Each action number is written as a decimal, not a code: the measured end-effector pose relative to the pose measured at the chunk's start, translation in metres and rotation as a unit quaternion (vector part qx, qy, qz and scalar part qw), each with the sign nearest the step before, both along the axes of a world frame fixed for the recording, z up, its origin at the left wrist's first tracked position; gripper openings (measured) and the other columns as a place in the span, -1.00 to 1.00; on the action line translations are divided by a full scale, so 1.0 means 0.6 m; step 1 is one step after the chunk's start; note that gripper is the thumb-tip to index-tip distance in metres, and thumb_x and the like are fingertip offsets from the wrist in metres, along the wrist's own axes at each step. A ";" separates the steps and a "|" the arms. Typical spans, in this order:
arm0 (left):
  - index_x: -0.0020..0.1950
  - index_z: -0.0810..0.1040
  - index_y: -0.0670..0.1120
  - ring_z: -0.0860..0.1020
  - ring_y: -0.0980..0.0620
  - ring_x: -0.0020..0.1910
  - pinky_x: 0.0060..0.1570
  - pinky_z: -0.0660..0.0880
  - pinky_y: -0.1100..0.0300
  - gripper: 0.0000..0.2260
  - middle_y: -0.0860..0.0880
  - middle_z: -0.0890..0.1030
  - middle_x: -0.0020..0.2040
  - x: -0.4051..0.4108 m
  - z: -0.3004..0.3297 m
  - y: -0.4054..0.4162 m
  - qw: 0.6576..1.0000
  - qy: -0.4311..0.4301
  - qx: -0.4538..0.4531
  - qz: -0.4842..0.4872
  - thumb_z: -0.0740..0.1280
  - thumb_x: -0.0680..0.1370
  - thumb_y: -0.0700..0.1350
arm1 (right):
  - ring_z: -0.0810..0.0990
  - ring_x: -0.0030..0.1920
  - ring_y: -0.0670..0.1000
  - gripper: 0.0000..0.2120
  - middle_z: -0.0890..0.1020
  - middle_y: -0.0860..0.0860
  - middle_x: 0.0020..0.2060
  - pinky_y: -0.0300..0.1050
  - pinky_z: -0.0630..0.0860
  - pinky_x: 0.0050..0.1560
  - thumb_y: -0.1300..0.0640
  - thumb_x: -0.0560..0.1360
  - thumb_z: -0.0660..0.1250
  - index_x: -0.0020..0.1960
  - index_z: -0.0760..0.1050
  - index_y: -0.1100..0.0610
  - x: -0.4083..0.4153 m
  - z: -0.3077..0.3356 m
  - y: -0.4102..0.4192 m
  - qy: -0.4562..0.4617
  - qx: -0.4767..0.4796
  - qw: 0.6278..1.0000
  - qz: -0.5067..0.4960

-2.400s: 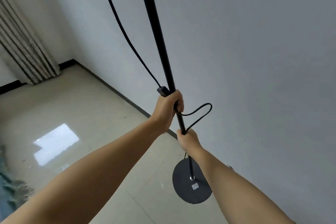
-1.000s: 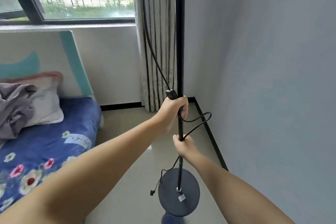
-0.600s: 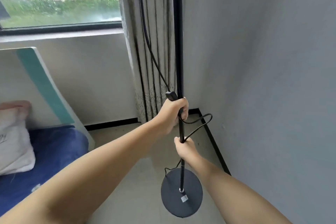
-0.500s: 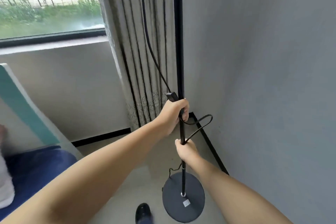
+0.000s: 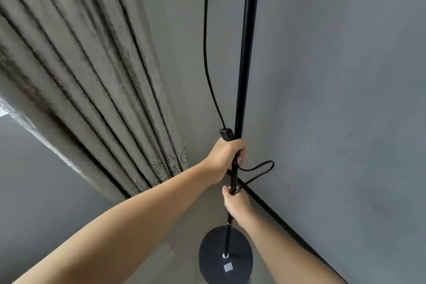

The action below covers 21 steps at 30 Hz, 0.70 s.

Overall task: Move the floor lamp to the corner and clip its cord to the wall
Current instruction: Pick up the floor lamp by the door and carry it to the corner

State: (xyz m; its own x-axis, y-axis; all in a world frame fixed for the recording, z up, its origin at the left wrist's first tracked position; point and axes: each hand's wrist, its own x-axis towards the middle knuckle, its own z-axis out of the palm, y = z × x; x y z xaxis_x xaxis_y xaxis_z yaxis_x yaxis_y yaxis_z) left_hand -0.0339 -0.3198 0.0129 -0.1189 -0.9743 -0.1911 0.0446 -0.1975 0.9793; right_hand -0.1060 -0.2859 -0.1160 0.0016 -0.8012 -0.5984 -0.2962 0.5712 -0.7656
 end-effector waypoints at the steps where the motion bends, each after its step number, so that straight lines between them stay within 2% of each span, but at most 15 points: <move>1: -0.54 0.28 -0.08 0.26 -0.02 -0.47 -0.30 0.27 0.10 -0.76 -0.03 0.32 -0.56 0.004 -0.009 -0.026 1.000 -0.002 0.005 -0.011 0.21 0.33 -0.21 | 0.50 -0.41 -0.01 -0.71 0.53 -0.01 -0.41 -0.18 0.39 -0.37 -0.05 0.51 0.25 -0.33 0.39 0.05 0.006 -0.010 -0.023 -0.001 0.000 1.000 -0.007; 6: -0.53 0.30 -0.06 0.29 0.00 -0.46 -0.22 0.29 0.09 -0.74 -0.02 0.33 -0.54 0.019 -0.093 -0.150 0.999 -0.014 0.031 -0.034 0.24 0.35 -0.18 | 0.48 -0.49 -0.10 -0.70 0.52 -0.04 -0.43 -0.38 0.32 -0.63 -0.05 0.54 0.23 -0.32 0.41 0.05 0.030 -0.095 -0.140 -0.003 0.008 1.000 -0.018; 12: -0.57 0.29 -0.07 0.30 0.00 -0.42 -0.07 0.31 0.04 -0.72 -0.01 0.32 -0.56 0.051 -0.281 -0.284 0.998 -0.030 0.055 -0.028 0.24 0.34 -0.17 | 0.35 -0.58 -0.10 -0.64 0.36 -0.04 -0.55 -0.29 0.26 -0.57 -0.01 0.55 0.25 -0.35 0.34 0.13 0.075 -0.287 -0.278 -0.035 0.035 0.998 -0.037; 18: -0.63 0.30 0.00 0.30 0.01 -0.46 -0.11 0.29 0.03 -0.68 0.00 0.31 -0.59 0.105 -0.454 -0.392 0.999 -0.007 0.031 -0.004 0.25 0.32 -0.16 | 0.29 -0.69 -0.20 -0.66 0.33 -0.11 -0.68 -0.36 0.22 -0.66 0.02 0.54 0.23 -0.39 0.35 0.06 0.129 -0.470 -0.403 -0.058 0.002 0.997 -0.043; 21: -0.60 0.28 -0.05 0.29 0.01 -0.48 -0.19 0.30 0.09 -0.71 -0.02 0.30 -0.58 0.130 -0.518 -0.427 1.000 -0.001 0.001 0.007 0.25 0.31 -0.18 | 0.35 -0.62 -0.17 -0.69 0.38 -0.10 -0.57 -0.34 0.27 -0.60 0.02 0.54 0.26 -0.36 0.38 0.05 0.154 -0.538 -0.456 -0.055 -0.028 0.997 -0.049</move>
